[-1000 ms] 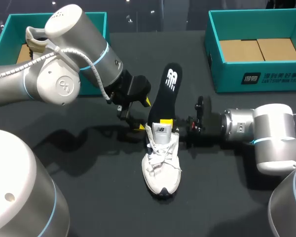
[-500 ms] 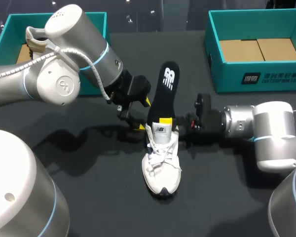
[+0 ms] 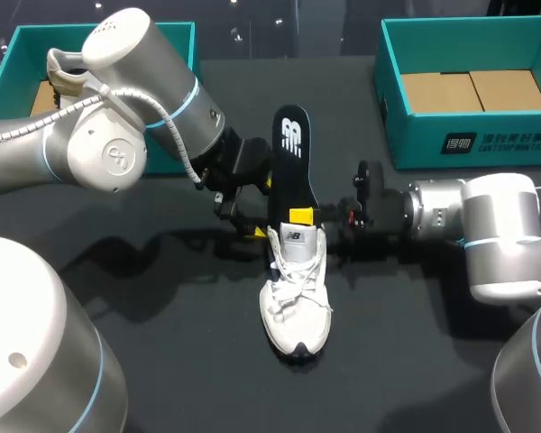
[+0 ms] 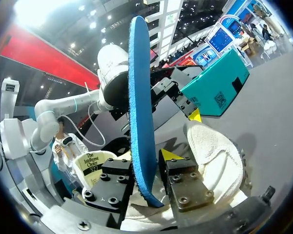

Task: Take the shoe out of the shoebox, open the shoe tongue, remove and reinsert the insole, then place the shoe into the shoebox

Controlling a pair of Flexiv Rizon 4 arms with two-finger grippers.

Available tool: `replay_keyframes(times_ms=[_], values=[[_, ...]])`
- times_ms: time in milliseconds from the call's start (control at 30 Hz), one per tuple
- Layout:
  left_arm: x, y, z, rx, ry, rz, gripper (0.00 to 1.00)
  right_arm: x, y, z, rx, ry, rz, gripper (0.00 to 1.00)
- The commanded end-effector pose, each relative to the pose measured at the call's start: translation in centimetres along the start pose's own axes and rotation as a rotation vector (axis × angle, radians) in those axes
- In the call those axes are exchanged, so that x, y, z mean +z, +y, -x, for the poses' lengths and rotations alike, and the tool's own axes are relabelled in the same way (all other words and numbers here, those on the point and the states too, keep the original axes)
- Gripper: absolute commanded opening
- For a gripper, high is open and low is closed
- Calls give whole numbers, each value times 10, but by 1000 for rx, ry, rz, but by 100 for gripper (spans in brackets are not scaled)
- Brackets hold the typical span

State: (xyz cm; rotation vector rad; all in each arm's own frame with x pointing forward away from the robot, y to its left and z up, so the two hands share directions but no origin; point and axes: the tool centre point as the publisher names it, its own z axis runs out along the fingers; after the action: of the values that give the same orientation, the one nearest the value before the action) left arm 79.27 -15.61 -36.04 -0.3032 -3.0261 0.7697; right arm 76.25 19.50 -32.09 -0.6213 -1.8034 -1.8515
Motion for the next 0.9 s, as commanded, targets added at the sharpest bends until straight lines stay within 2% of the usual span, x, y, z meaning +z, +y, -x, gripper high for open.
replay_keyframes(times_ms=[33, 167, 200, 233, 533, 900], values=[[0, 0, 0, 1, -1, 2, 100, 1, 0, 0, 5, -4, -2, 27], [0, 0, 0, 1, -1, 2, 100, 0, 0, 1, 10, -10, 6, 25], [0, 0, 0, 1, -1, 2, 100, 0, 0, 1, 12, -12, 8, 20], [0, 0, 0, 1, -1, 2, 100, 0, 0, 1, 15, -16, 10, 0], [0, 0, 0, 1, -1, 2, 100, 1, -15, 9, 67, -44, 8, 0], [0, 0, 0, 1, -1, 2, 100, -7, -39, 4, 121, -80, 27, 0]])
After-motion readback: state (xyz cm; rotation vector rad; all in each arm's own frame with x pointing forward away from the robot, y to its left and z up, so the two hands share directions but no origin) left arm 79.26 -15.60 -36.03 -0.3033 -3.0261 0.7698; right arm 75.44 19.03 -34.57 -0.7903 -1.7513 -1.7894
